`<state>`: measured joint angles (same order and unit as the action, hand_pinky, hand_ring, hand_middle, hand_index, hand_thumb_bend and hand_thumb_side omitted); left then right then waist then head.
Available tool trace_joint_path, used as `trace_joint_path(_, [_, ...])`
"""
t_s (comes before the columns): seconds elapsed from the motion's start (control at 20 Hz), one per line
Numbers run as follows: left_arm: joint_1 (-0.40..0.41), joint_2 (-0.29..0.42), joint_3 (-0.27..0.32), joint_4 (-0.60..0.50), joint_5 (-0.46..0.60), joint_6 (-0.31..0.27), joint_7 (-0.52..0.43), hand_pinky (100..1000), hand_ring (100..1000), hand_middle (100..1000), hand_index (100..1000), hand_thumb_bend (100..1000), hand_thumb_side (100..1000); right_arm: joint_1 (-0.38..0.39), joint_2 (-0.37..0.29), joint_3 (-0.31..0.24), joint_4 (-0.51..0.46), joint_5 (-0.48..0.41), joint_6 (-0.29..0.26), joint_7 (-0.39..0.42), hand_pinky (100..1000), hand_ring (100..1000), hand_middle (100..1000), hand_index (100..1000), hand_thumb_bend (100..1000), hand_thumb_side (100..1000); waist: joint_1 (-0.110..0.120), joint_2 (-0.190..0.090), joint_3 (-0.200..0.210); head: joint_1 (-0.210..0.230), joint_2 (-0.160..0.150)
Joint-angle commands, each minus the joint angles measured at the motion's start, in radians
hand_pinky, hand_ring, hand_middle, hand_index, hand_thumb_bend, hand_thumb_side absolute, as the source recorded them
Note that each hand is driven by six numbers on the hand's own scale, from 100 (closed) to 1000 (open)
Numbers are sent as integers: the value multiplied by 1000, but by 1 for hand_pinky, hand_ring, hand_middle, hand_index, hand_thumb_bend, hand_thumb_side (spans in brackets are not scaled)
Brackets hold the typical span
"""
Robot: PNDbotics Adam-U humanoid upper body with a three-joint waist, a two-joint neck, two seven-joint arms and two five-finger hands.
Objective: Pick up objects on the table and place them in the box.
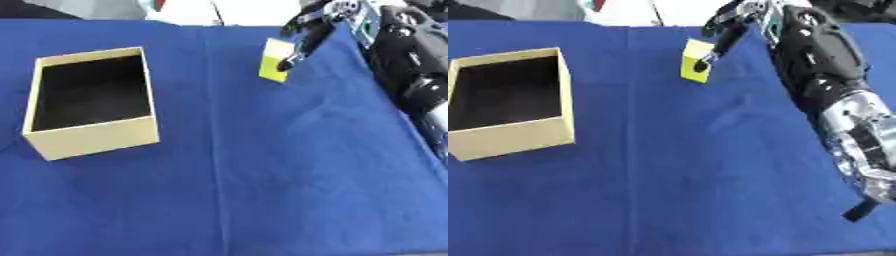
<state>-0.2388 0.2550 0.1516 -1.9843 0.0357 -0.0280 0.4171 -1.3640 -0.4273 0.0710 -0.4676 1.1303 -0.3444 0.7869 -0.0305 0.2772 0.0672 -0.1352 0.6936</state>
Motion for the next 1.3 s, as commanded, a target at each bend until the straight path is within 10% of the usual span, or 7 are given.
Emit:
trace_joint_path(0.05, [-12, 10, -3, -16, 0, -2, -5, 886, 752, 656, 622, 245, 864, -29, -14, -7, -9, -4, 11, -6, 972, 1000, 943, 1000, 630, 693, 4, -17, 1, -5, -9])
trace_joint_path(1.3, [-15, 1, -7, -16, -6, -1, -15, 889, 759, 662, 620, 226, 882, -39, 3, -31, 34, 70, 74, -85, 946, 994, 911, 983, 541, 687, 0, 19, 18, -30, -38])
